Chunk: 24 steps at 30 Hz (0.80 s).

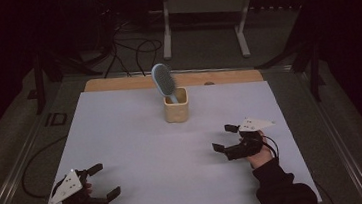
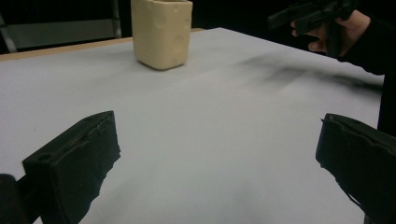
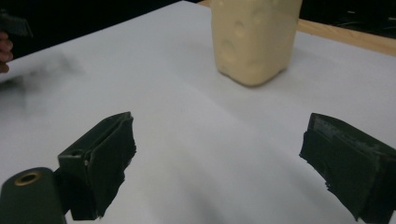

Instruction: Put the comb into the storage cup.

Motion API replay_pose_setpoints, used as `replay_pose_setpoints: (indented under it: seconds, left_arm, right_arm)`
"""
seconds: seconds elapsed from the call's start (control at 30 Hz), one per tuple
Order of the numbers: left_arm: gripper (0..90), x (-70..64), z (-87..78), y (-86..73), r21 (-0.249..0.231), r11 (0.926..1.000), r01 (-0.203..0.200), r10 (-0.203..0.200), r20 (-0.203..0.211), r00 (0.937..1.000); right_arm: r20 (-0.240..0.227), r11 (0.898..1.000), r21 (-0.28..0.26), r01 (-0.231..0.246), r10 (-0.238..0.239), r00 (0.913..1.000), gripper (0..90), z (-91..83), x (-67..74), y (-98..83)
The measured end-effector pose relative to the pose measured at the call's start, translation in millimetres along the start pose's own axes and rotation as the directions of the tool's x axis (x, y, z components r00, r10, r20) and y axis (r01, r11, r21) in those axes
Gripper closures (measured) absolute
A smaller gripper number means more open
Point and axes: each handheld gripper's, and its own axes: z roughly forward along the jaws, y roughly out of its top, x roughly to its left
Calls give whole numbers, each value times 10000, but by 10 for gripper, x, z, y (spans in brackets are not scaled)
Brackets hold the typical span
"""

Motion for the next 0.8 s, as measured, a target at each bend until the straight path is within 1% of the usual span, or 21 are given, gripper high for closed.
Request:
replay_pose_setpoints:
  seconds: [0.07, 0.17, 0.23, 0.3, 0.37, 0.43, 0.5, 0.57, 0.67, 0.73, 0.8]
  left_arm:
    - [0, -3, 1, 0, 19, 10000, 1, -1, -7, 10000]
    - [0, -1, 2, 0, 10, 10000, 6, -6, -9, 10000]
    - [0, -1, 1, 0, 8, 10000, 4, -4, -5, 10000]
    - [0, -2, 1, -1, 27, 10000, 5, -5, -9, 10000]
    - [0, -2, 3, -2, 38, 10000, 3, -3, 12, 10000]
    - [0, 0, 3, -4, 51, 10000, -4, 4, 13, 10000]
    - [0, 2, 2, -6, 46, 10000, 3, -3, 2, 10000]
    - [0, 4, 2, -6, 42, 10000, 4, -4, -1, 10000]
    - [0, 3, 5, -6, 68, 10000, -2, 2, 14, 10000]
    - [0, 1, 7, -8, 67, 10000, 4, -4, 16, 10000]
    - [0, -1, 7, -8, 64, 10000, 2, -2, 16, 10000]
  right_arm:
    - [-31, 10000, -27, 4, -4, 10000, 90, -58, 0, -51]
    - [42, 10000, 47, -13, 13, 10000, 90, -133, 2, -133]
    - [62, 10000, 38, -78, 78, 10000, 90, -154, 2, -161]
    - [167, 9997, 62, -218, 217, 9996, 90, -224, 6, -242]
    - [250, 9996, 7, -286, 286, 9993, 90, -265, 8, -283]
    - [487, 9997, -81, -211, 215, 9986, 91, -298, 6, -329]
    - [590, 9998, -36, -172, 174, 9981, 91, -323, -2, -378]
    - [785, 9999, 154, -74, 61, 9969, 91, -339, 1, -428]
    - [898, 9993, 373, 51, -85, 9959, 91, -366, -2, -501]
    - [907, 9988, 449, -188, 147, 9958, 91, -394, 3, -537]
    - [984, 9981, 521, -323, 271, 9948, 91, -429, 5, -577]
